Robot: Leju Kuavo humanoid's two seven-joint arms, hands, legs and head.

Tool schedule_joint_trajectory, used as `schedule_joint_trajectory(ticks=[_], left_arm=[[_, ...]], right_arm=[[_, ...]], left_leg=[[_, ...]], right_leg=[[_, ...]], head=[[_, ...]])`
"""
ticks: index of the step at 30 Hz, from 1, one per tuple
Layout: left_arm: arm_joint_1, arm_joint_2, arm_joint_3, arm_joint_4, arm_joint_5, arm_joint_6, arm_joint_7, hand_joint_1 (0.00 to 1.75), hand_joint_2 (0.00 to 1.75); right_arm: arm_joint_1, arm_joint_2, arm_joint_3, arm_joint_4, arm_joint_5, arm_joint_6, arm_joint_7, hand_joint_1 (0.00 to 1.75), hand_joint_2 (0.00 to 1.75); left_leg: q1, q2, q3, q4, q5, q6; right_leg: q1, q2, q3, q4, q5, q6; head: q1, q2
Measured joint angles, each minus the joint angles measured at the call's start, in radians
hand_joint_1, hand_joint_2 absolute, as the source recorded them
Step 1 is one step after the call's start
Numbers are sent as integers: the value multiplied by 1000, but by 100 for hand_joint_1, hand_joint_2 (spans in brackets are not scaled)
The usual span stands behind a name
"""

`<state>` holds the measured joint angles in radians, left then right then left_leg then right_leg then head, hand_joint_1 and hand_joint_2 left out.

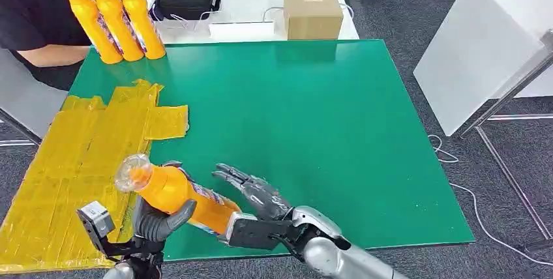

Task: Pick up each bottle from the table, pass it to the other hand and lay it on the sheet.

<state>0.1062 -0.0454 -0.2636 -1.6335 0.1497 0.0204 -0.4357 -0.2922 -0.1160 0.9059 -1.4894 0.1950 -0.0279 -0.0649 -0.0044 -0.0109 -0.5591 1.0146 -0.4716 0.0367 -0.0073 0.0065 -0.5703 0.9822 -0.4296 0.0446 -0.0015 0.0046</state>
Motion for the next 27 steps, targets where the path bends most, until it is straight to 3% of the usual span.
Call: schedule_joint_trajectory(ticks=[4, 7, 11, 14, 22, 27], left_arm=[[-17, 30, 48, -25, -137, 86, -13, 175, 175], [-66, 66, 97, -33, -396, 221, 4, 175, 175], [-162, 122, 104, 3, -1038, 422, 171, 175, 175], [-245, 162, 86, 96, -1339, 505, 281, 175, 175], [-390, 212, 21, 317, -1526, 509, 352, 175, 175], [-472, 222, -56, 485, -1631, 428, 392, 175, 175]], right_arm=[[86, -39, -95, -85, 36, -38, -44, 0, 0], [151, -53, -167, -153, 56, -42, -72, 0, 0], [182, -60, -227, -205, 54, -4, -90, 0, 0], [181, -61, -243, -219, 38, 26, -95, 0, 0], [179, -64, -250, -234, 29, 45, -97, 0, 0], [179, -66, -252, -239, 22, 65, -96, 0, 0]], left_leg=[[0, 1, 0, 0, 0, 0], [0, 0, 0, 0, 0, 0], [0, 1, 0, 0, 1, -1], [0, 1, 1, 0, 2, -2], [0, 1, 0, 0, 3, -1], [0, 1, -1, 0, 3, -1]], right_leg=[[0, 0, 0, 0, 0, 0], [0, 0, 0, 0, 0, 0], [0, 0, 0, 0, 0, 0], [0, 0, 0, 0, 1, 0], [0, 0, 0, 1, 1, 0], [0, 0, -1, 1, 1, 0]], head=[[0, 0], [0, 0], [0, 0], [0, 0], [0, 0], [0, 0]])
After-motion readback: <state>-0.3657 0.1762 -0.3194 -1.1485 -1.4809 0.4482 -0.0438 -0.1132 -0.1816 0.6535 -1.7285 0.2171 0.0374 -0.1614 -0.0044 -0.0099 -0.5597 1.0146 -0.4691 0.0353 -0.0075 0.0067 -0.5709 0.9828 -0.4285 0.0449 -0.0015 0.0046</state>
